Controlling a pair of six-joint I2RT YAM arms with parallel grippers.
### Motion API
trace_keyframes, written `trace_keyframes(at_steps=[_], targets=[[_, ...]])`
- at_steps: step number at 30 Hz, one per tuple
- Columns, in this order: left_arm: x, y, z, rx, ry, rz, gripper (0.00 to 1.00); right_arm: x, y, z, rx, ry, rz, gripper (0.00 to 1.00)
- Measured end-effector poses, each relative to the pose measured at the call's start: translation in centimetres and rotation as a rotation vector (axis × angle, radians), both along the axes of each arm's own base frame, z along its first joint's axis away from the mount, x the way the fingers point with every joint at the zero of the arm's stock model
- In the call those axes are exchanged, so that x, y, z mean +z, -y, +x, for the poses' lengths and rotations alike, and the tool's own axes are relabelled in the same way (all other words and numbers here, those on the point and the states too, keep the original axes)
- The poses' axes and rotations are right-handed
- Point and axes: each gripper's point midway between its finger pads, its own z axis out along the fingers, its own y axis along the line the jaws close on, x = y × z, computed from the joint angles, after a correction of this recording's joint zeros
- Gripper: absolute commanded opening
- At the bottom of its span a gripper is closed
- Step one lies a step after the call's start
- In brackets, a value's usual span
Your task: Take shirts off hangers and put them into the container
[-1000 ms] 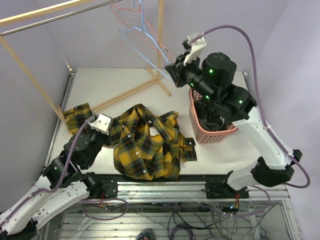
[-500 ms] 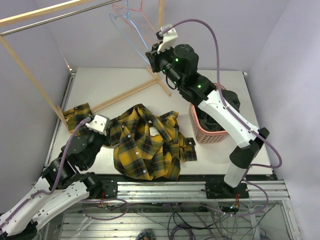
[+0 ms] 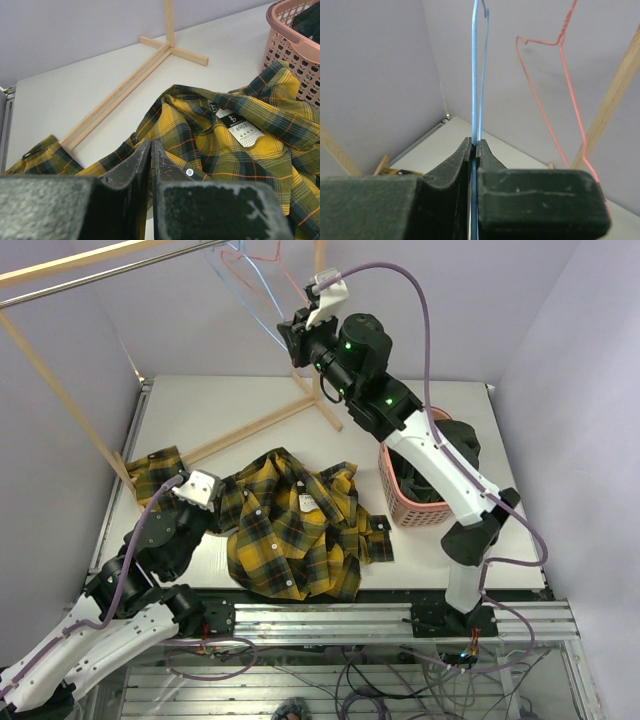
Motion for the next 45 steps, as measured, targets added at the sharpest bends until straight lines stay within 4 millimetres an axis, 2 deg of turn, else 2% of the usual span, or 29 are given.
trace_keyframes(at_steps=[4,9,12,15,17,19,20,22,24,27,29,32,34,35,37,38,40,42,43,45], targets=[[0.0,0.0,0.0,0.0,-0.001,0.001,0.16,-0.8,-1.7,1.3,0.016,-0.001,-0.004,0.0],[-0.1,0.0,0.0,0.0,0.001,-0.001,0.16,-4.0,-3.9,2.8,0.041,-0.04,-0.038,0.0],[-0.1,-0.1,0.0,0.0,0.003,-0.004,0.16,-5.2,-4.4,3.1,0.048,-0.058,-0.052,0.0],[0.1,0.0,0.0,0.0,0.009,-0.01,0.16,-5.2,-4.5,3.1,0.053,-0.06,-0.05,0.01],[0.1,0.0,0.0,0.0,0.011,-0.012,0.19,-5.1,-4.6,3.1,0.058,-0.057,-0.046,0.31],[0.1,0.0,0.0,0.0,0.012,-0.013,0.29,-5.8,-4.6,2.9,0.064,-0.066,-0.053,0.54],[0.1,0.0,0.0,0.0,0.012,-0.013,0.35,-6.4,-4.6,2.8,0.068,-0.082,-0.063,0.61],[0.0,0.0,0.1,0.0,0.012,-0.01,0.45,-8.0,-4.3,2.3,0.075,-0.117,-0.086,0.64],[0.1,0.0,0.1,0.001,0.011,-0.014,0.49,-10.3,-3.4,1.1,0.089,-0.17,-0.132,0.65],[0.1,0.0,0.1,0.002,0.011,-0.014,0.49,-12.2,-1.4,-1.5,0.1,-0.231,-0.168,0.66],[0.1,0.0,0.1,0.002,0.011,-0.013,0.49,-13.1,0.9,-4.4,0.111,-0.267,-0.184,0.68],[0.1,0.0,0.1,0.002,0.011,-0.013,0.49,-13.1,4.2,-9.2,0.141,-0.288,-0.165,0.69],[0.1,0.0,0.1,0.002,0.011,-0.013,0.48,-13.3,5.7,-11.7,0.165,-0.302,-0.14,0.7],[0.0,0.0,0.1,0.002,0.01,-0.013,0.48,-14.0,6.5,-12.9,0.177,-0.316,-0.126,0.74],[-0.1,0.1,0.1,0.002,0.007,-0.009,0.48,-16.6,7.4,-14.0,0.178,-0.369,-0.12,0.98],[-0.2,0.2,0.2,0.002,0.004,-0.006,0.48,-18.2,7.5,-14.4,0.185,-0.399,-0.121,1.0],[-0.3,0.3,0.3,0.002,-0.002,-0.002,0.47,-23.1,7.8,-15.0,0.192,-0.489,-0.139,1.0],[-0.4,0.3,0.3,0.002,-0.005,0.0,0.47,-29.7,8.5,-15.3,0.174,-0.626,-0.192,1.0],[-0.4,0.3,0.3,0.002,-0.006,0.001,0.47,-32.3,9.2,-15.2,0.151,-0.684,-0.214,1.0],[-0.4,0.4,0.3,0.002,-0.007,-0.002,0.47,-35.3,10.5,-15.1,0.111,-0.755,-0.233,1.0]])
